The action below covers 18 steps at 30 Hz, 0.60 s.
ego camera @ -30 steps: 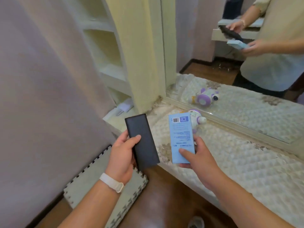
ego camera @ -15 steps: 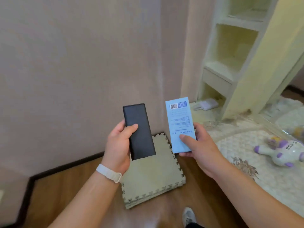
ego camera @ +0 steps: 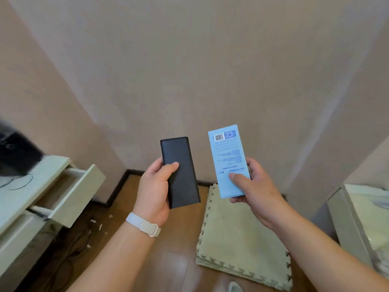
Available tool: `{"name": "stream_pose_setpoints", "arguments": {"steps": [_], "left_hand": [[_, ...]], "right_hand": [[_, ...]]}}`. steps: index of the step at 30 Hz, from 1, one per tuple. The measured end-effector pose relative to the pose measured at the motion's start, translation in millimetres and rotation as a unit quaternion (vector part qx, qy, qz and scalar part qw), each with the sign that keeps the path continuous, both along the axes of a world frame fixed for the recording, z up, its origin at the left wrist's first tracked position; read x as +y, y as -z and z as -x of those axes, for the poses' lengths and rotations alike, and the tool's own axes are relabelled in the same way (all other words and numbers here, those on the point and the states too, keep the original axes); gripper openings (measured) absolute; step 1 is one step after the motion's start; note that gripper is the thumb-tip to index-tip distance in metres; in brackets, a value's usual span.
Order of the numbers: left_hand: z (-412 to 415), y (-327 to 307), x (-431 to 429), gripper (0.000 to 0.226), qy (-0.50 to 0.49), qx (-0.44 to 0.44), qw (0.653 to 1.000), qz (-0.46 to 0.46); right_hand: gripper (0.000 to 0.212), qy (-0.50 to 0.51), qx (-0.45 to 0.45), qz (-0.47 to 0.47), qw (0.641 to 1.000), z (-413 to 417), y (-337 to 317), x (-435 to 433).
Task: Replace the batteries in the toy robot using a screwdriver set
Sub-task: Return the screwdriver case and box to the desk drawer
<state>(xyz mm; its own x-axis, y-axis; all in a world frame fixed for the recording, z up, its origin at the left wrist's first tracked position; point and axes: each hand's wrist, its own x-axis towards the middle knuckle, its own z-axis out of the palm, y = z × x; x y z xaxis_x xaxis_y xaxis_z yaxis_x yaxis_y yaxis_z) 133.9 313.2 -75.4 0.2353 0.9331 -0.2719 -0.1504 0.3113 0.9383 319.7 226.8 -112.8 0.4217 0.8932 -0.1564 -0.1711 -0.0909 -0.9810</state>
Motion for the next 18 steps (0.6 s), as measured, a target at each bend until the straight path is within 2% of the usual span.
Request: {"name": "stream_pose_setpoints", "arguments": {"steps": [7,18], "left_hand": [[34.8,3.0,19.3,0.022,-0.144,0.005,0.99,-0.004],[136.7,20.2,13.2,0.021,-0.353,0.01,0.935,0.021]], "right_hand": [[0.025,-0.165,0.004,-0.015,0.986,15.7,3.8,85.6],[0.025,-0.363,-0.022,0.001,0.932,120.0,14.9,157.6]]}}
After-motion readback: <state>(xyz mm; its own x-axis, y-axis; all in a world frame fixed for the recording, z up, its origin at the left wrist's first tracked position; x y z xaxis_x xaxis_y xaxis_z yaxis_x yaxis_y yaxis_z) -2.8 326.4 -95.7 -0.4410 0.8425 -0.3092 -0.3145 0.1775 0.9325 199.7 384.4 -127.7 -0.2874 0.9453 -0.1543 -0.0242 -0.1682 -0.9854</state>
